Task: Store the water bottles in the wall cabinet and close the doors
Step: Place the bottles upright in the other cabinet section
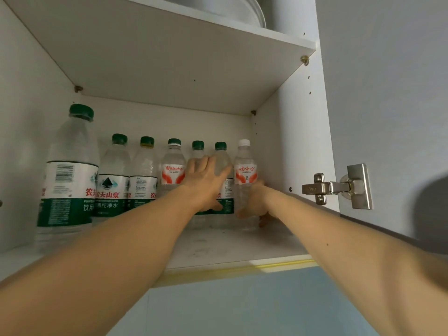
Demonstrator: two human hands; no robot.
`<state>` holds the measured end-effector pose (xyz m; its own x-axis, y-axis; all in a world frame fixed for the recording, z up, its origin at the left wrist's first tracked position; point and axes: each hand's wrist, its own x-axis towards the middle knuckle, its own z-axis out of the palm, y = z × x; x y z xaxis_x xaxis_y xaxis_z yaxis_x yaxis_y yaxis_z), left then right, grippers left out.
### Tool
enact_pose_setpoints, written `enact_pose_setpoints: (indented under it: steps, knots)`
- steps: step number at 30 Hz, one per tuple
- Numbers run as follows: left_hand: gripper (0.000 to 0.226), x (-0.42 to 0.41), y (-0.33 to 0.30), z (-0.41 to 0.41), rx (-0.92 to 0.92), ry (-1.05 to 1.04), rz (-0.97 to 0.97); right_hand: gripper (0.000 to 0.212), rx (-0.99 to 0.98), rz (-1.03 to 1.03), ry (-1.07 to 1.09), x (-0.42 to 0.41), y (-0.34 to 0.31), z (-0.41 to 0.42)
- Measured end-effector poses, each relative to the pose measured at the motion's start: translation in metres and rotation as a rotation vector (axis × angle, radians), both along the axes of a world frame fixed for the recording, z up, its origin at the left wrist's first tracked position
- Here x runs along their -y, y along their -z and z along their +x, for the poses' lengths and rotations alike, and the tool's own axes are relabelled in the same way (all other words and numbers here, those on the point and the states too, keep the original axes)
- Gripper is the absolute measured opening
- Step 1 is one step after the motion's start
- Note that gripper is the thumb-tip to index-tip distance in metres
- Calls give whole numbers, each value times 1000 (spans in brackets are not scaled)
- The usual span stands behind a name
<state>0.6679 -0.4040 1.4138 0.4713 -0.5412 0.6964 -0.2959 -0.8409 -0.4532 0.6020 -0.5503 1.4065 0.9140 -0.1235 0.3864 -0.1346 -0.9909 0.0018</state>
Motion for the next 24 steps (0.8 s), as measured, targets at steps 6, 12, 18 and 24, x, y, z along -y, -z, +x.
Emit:
enact_pose_setpoints:
  steps: [6, 12, 18, 24]
  knots:
    - [116, -3, 1, 0, 32, -27, 52, 65, 20, -67, 9, 1, 2, 8]
    - [106, -4, 3, -6, 71, -31, 85, 109, 257, 352, -15, 2, 8, 5]
    - [109, -2, 2, -12, 53, -73, 54, 114, 421, -273, 27, 6, 2, -2]
    - [116, 1, 8, -7, -40, -214, -13, 105, 335, -717, 226, 3, -8, 6]
